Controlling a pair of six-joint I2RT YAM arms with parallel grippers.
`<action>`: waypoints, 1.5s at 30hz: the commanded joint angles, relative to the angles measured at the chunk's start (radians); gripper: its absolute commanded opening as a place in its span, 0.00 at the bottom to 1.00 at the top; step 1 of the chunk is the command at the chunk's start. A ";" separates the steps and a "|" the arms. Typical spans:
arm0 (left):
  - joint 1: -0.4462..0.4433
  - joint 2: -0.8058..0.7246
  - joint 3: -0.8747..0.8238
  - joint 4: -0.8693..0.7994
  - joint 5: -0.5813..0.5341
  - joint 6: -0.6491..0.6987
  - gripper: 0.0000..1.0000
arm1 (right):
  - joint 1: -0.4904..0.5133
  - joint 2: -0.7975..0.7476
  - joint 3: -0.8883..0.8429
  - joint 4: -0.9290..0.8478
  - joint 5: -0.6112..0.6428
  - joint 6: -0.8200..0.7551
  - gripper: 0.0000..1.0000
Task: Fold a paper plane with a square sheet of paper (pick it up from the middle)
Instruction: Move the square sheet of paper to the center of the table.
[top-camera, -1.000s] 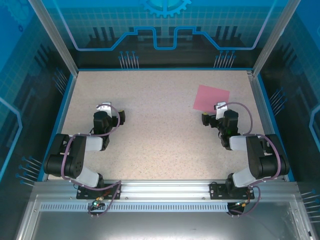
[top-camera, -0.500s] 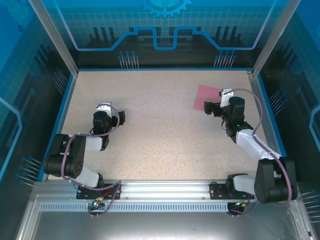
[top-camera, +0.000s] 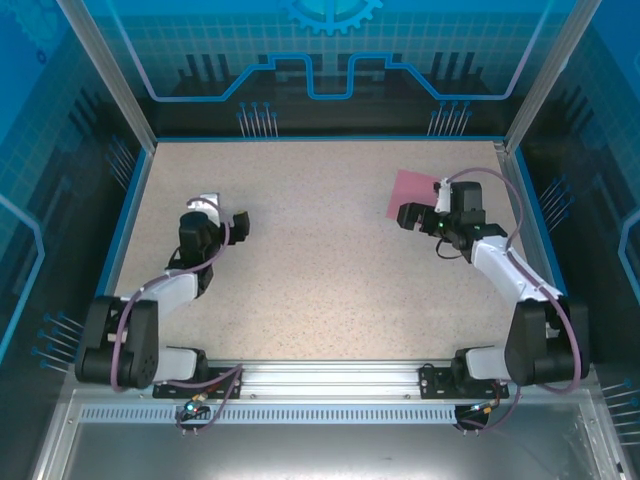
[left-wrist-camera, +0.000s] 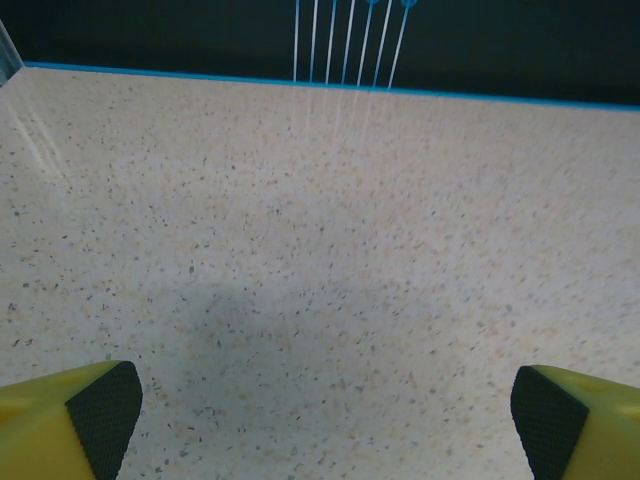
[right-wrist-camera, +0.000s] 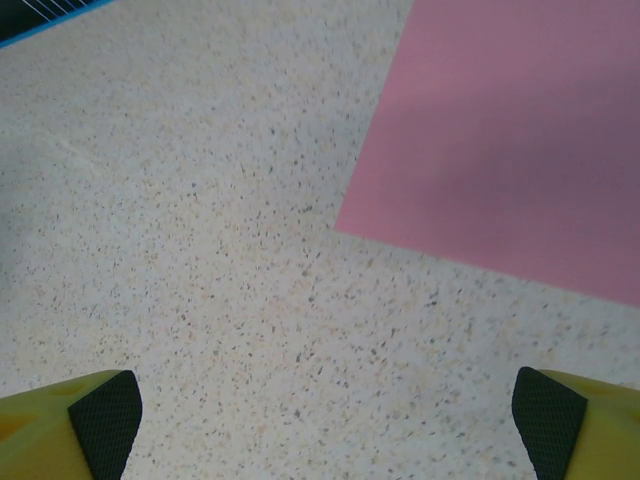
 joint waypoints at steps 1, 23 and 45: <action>0.013 -0.082 0.081 -0.185 -0.003 -0.082 0.99 | 0.012 0.057 0.071 -0.061 -0.026 0.078 0.99; 0.013 0.062 0.333 -0.505 0.426 -0.617 0.99 | 0.086 0.565 0.526 -0.285 -0.031 0.076 0.98; -0.093 0.365 0.702 -0.743 0.419 -0.555 0.99 | 0.083 0.916 0.954 -0.572 0.142 0.059 0.95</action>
